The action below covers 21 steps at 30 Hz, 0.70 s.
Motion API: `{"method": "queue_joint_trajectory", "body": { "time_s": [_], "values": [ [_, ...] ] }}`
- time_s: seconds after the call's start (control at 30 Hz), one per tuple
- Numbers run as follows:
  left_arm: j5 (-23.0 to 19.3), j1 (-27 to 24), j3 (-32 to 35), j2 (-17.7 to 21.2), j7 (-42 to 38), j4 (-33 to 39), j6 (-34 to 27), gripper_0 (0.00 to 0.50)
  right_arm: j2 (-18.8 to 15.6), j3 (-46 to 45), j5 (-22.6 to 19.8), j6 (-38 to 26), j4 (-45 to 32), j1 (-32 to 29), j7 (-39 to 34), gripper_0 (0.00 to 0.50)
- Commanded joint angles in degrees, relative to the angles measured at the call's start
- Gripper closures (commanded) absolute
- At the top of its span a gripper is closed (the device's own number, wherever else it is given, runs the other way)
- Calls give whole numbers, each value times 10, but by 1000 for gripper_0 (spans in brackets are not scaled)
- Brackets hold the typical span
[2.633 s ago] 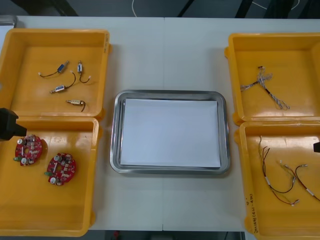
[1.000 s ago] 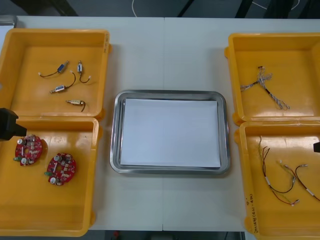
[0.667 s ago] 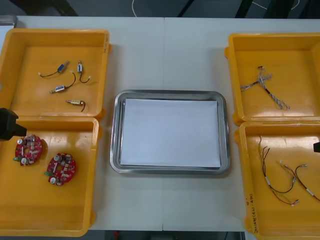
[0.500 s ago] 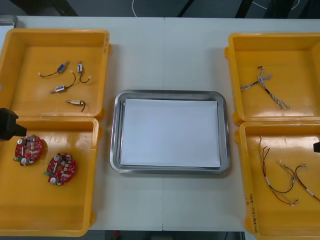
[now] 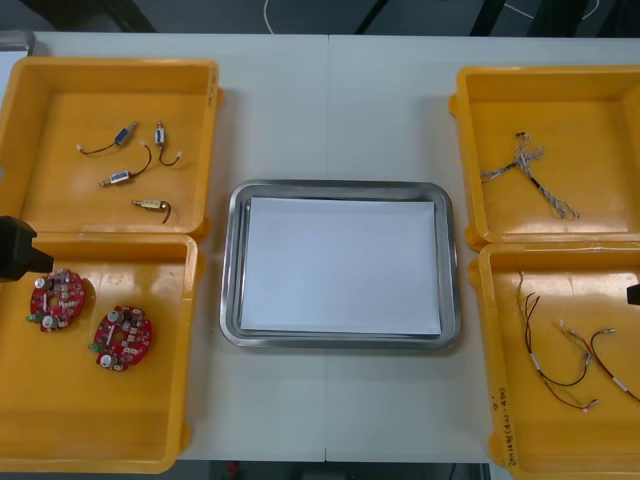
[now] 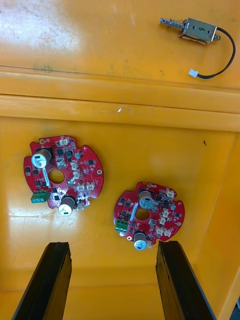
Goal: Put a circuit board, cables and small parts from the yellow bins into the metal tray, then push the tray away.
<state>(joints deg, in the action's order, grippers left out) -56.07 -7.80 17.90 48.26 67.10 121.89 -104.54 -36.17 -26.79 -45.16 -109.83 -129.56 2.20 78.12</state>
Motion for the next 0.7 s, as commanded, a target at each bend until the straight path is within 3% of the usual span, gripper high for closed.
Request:
{"method": "queue_joint_trajectory", "body": {
  "time_s": [0.03, 0.7],
  "values": [
    [-4, 10, 17, 24, 39, 14, 5, 0, -21, -5, 4, -2, -3, -10, -16, 0],
    [-9, 23, -1, 27, 39, -3, 0, 0, -11, -17, 11, -2, -13, 4, -11, 0]
  ]
}}
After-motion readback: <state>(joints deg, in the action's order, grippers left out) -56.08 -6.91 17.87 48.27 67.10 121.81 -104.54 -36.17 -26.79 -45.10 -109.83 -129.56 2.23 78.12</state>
